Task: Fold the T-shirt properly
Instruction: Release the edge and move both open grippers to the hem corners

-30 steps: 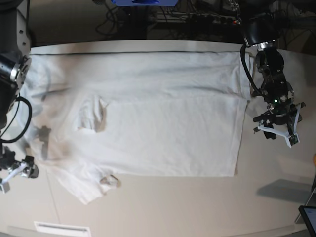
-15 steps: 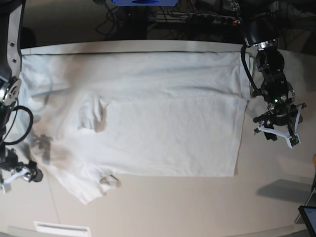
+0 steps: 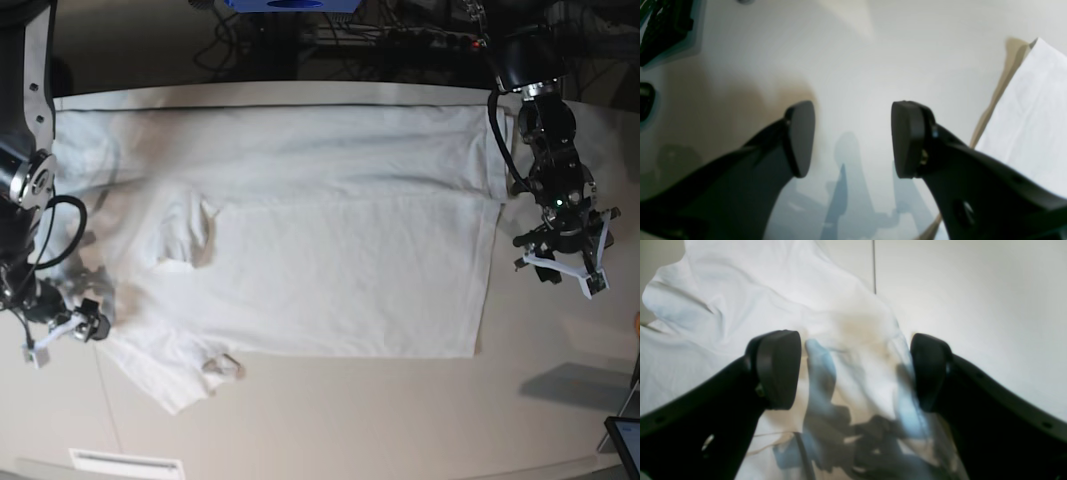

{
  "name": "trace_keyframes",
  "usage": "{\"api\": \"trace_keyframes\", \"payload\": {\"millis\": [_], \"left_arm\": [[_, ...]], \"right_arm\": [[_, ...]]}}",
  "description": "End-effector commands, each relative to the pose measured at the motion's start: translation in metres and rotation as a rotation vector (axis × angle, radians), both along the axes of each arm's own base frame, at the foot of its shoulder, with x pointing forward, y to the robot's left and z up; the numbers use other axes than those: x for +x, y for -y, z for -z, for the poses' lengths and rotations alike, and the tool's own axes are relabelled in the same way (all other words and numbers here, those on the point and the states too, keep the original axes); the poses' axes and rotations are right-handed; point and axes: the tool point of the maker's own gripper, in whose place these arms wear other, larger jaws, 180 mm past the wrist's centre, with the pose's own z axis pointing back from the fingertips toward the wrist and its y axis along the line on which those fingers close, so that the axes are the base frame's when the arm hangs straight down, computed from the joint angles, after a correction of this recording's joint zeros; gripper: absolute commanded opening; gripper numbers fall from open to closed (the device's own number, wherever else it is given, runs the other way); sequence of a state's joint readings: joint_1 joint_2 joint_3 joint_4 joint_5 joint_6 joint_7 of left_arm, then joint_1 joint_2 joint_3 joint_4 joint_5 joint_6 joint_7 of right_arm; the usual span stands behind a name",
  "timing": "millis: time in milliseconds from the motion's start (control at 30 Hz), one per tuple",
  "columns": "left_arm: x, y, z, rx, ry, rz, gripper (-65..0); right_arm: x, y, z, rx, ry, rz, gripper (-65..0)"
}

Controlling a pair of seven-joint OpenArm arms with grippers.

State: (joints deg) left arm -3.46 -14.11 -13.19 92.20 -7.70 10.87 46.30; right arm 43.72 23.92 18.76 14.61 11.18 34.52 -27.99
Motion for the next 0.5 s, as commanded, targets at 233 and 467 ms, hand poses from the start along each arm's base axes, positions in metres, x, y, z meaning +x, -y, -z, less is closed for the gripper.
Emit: {"api": "trace_keyframes", "payload": {"millis": [233, 467], "left_arm": [[0.008, -0.008, -0.02, 0.039, 0.05, -0.003, -28.6], [0.027, 0.002, -0.004, -0.114, 0.067, 0.011, -28.2]], "right_arm": [[0.011, 0.0, -0.014, 0.004, 0.034, -0.001, -29.0], [0.011, 0.0, -0.014, 0.005, 0.034, 0.0, -65.0]]}}
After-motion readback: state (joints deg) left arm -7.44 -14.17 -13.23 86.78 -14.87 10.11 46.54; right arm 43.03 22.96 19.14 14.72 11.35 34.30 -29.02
